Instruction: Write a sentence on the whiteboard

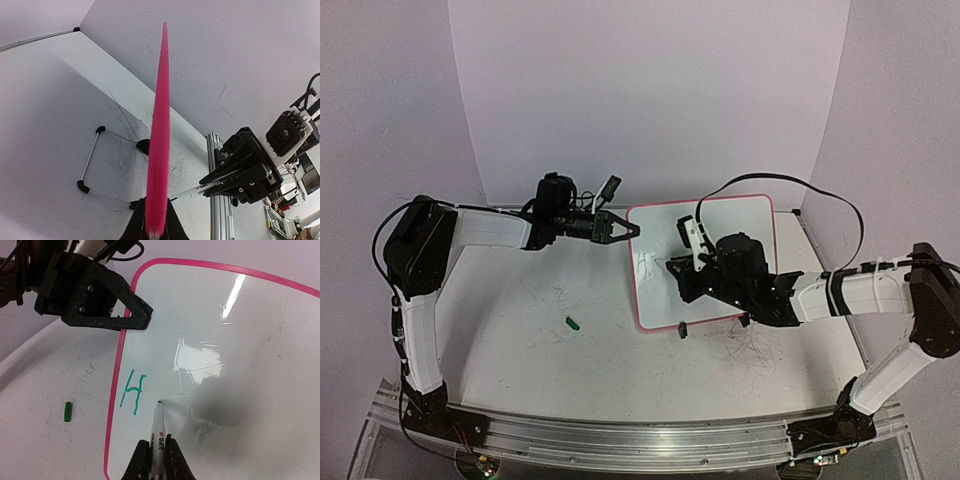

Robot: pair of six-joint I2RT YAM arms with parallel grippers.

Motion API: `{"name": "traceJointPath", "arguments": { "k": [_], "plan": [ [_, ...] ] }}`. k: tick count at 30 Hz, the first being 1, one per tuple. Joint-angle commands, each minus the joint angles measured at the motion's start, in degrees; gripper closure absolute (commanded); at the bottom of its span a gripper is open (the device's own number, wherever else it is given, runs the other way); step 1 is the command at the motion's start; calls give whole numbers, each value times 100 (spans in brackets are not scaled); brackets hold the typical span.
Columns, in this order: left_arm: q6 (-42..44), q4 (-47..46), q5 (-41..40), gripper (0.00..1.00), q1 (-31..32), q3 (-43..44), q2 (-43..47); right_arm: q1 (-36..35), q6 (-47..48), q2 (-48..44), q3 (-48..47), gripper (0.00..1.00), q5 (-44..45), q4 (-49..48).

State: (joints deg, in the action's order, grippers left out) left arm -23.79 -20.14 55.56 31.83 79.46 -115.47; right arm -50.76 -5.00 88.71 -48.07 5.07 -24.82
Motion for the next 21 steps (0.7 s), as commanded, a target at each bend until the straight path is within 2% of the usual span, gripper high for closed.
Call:
{"name": "traceJointPath", "arguments": {
  "k": [1, 21],
  "plan": [
    [-2, -47, -9, 100, 139, 49, -28, 21, -4, 84, -98, 100, 158, -219],
    [-3, -43, 7, 100, 139, 60, -56, 14, 96, 240, -244, 100, -25, -54]
  ]
}}
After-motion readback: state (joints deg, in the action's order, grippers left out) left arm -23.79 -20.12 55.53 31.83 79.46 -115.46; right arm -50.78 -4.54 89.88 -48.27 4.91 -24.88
